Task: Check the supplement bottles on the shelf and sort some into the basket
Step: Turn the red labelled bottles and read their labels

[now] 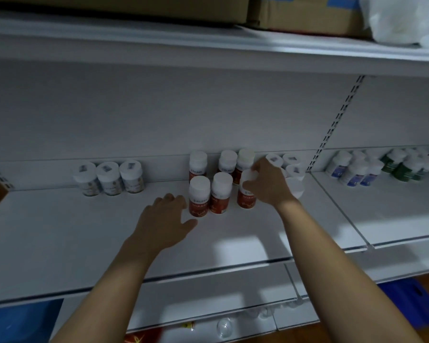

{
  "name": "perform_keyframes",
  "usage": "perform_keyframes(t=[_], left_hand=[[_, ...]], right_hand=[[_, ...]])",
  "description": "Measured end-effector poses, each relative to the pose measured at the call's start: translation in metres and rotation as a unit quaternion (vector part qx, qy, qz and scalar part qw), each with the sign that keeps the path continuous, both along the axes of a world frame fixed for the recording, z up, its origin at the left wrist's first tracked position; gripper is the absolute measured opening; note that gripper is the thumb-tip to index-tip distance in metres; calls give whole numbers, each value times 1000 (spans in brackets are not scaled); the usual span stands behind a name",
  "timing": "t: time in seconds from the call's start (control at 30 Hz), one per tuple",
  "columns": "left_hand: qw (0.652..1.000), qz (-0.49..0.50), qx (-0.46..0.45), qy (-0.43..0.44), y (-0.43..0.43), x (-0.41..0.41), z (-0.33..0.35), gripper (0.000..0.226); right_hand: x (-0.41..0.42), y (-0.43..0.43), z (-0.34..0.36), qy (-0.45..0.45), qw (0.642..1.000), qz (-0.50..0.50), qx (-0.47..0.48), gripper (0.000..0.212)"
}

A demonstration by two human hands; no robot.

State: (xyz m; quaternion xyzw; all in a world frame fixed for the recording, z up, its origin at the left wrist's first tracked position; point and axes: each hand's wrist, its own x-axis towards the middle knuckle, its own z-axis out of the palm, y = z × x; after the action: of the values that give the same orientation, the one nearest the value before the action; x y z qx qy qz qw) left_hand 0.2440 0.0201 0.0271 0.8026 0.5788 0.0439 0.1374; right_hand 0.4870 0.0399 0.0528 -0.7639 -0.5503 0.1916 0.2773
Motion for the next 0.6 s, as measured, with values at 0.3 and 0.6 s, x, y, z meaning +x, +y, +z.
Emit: perform_keyframes(t=[0.3,0.6], left_hand=[[1000,0,22,8,-3,-2,9,45],[996,-9,87,-28,-5,14,22,45]], right_hand=[[-6,5,-1,20,998,45,-32,35],[-1,2,5,-15,991,125,-50,24]])
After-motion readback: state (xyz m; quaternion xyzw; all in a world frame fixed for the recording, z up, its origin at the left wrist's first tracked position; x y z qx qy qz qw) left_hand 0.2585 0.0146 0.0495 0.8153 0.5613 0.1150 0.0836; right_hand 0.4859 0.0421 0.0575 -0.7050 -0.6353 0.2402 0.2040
